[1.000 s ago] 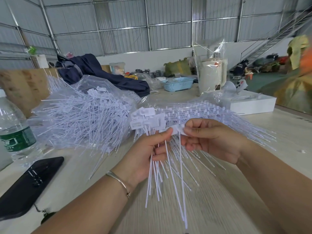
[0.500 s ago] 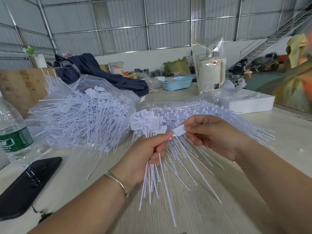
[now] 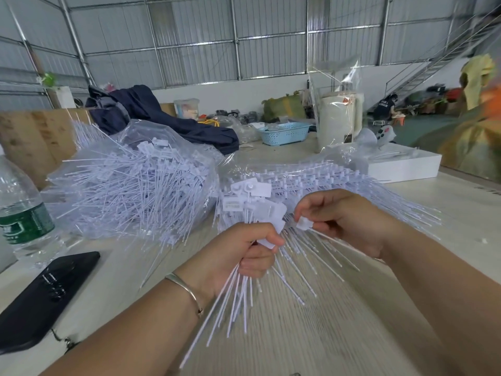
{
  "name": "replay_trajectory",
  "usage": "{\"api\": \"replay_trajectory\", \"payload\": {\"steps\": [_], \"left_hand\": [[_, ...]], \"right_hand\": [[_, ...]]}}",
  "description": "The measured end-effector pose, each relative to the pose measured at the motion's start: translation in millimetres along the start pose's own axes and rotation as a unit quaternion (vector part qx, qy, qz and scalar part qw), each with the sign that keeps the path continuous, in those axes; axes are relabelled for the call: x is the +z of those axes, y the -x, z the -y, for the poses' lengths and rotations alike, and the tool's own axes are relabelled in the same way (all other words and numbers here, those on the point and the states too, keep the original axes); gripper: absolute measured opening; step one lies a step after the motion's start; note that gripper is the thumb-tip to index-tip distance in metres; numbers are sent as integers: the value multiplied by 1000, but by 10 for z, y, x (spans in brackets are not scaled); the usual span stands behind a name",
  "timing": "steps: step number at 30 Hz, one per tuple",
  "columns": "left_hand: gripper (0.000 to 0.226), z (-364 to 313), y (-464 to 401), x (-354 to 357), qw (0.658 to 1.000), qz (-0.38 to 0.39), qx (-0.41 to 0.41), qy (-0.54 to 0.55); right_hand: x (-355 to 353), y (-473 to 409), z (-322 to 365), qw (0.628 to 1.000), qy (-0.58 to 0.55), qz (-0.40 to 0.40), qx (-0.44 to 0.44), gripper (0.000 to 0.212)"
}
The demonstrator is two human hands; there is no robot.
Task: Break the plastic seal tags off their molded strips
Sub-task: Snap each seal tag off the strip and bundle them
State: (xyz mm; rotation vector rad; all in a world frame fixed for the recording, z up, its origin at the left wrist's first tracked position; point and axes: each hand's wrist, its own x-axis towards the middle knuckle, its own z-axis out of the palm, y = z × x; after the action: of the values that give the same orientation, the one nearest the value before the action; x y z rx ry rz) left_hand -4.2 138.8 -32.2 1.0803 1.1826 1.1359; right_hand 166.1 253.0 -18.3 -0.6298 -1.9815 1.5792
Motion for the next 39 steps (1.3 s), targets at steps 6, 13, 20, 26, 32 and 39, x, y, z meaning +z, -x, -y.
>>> {"api": "replay_trajectory", "payload": {"steps": [6, 13, 20, 26, 32, 39], "left_hand": [[39, 31, -21, 33, 997, -37, 64, 1], [34, 30, -53, 48, 991, -67, 57, 99], [48, 35, -60, 98, 989, -84, 55, 112], [32, -3, -57, 136, 984, -27, 39, 172], [13, -73, 14, 59, 981, -2, 100, 164], [37, -152, -2, 9, 946, -135, 217, 202]], "right_hand": [[-48, -39, -24, 983, -161, -91, 8, 20], [25, -27, -14, 981, -191, -24, -7, 19], [131, -43, -53, 988, -130, -59, -53, 10], [301, -46, -79, 978, -72, -124, -152, 8], [478, -75, -108, 989, -64, -107, -75, 56], [683, 36, -143, 977, -112, 180, -11, 40]]}}
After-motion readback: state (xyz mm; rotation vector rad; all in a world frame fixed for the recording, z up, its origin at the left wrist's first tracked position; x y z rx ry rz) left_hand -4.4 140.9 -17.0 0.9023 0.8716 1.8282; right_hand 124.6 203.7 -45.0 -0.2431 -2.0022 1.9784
